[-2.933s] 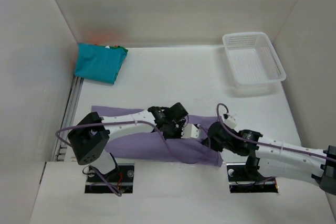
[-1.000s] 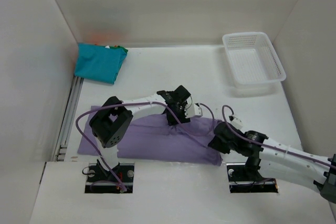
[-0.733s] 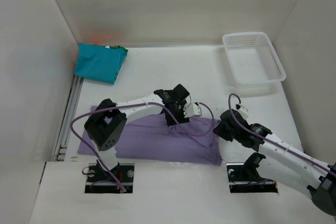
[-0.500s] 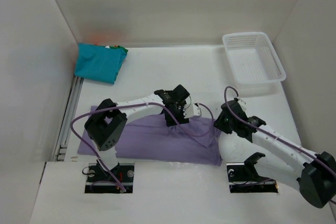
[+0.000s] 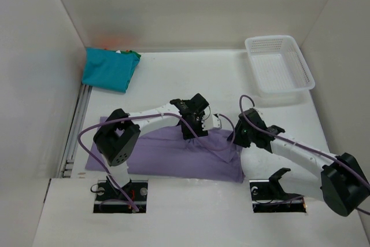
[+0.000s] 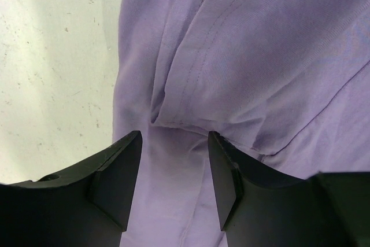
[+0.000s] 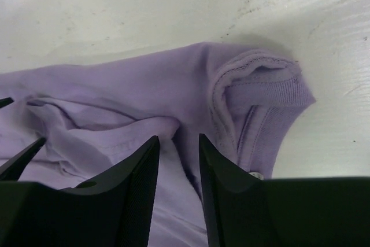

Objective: Fold and stack the t-shirts
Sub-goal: Fold the other side of the tshirt into a rectangle, then rotate the tshirt 90 degrees

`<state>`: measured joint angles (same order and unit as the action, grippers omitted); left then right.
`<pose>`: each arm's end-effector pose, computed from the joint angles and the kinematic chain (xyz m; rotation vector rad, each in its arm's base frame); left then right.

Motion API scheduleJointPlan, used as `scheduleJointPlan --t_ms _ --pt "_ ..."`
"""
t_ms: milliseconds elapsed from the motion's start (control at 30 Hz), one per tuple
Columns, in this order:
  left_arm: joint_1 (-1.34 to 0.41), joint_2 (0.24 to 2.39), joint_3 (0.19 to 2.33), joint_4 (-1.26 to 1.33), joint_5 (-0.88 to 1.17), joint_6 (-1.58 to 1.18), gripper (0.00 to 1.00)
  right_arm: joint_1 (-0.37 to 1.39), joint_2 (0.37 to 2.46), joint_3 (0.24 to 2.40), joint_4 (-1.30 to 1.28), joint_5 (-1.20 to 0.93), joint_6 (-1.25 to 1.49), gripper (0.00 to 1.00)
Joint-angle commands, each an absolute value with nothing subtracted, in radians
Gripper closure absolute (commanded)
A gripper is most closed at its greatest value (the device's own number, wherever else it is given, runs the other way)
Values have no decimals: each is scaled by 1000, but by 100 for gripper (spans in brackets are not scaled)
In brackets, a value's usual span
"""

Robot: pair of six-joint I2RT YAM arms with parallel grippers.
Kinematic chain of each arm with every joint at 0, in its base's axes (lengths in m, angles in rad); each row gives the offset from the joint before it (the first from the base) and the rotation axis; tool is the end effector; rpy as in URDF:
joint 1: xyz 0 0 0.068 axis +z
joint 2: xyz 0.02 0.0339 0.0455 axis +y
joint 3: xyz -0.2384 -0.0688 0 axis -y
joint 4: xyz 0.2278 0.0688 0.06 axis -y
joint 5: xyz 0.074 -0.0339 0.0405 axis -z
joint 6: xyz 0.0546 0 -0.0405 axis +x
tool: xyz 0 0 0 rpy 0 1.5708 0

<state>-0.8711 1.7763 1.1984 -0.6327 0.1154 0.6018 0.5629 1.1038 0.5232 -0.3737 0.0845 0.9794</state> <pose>0.2125 -0.2622 0.1527 1.8966 2.0482 -0.2280 0.1803 0.1083 0.1468 0.5714 2.5348 0.4978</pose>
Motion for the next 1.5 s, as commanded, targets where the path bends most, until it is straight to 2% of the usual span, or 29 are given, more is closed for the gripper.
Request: scheduleJointPlan --t_ms 0,100,267,333,433,600,700,800,833,967,1100,1200,1333,1467 --pt "-869 1784 1233 -637 121 597 52 564 1150 558 -305 64 992 61" --pt "-869 1784 1230 -637 121 597 52 565 1181 566 -259 45 988 63" --pt "-869 1784 1226 -637 123 595 56 565 1180 557 -209 21 999 93" --pt "-872 1786 1223 -637 123 595 61 565 1160 546 -203 28 1000 100" --pt "-878 1793 1221 -637 123 594 67 561 1129 529 -215 60 1000 100" --pt "-886 1802 1216 -644 121 594 67 565 1042 511 -300 193 1029 100" --pt "-887 1805 1215 -649 121 595 67 565 1028 503 -318 204 1023 100" --pt "-886 1809 1218 -653 120 595 65 551 1051 500 -311 167 1002 91" --pt "-884 1806 1221 -660 120 594 61 547 1055 503 -321 167 997 81" --pt "-871 1763 1241 -678 101 577 51 533 1014 518 -392 213 993 65" --pt "-837 1662 1295 -728 86 563 45 498 983 590 -535 316 934 53" --pt "-806 1591 1331 -775 92 566 42 456 1061 638 -566 318 845 44" --pt "-731 1525 1312 -810 78 584 38 438 1190 669 -549 265 796 36" --pt "-476 1519 1201 -799 -13 618 39 444 1307 702 -549 241 770 34"
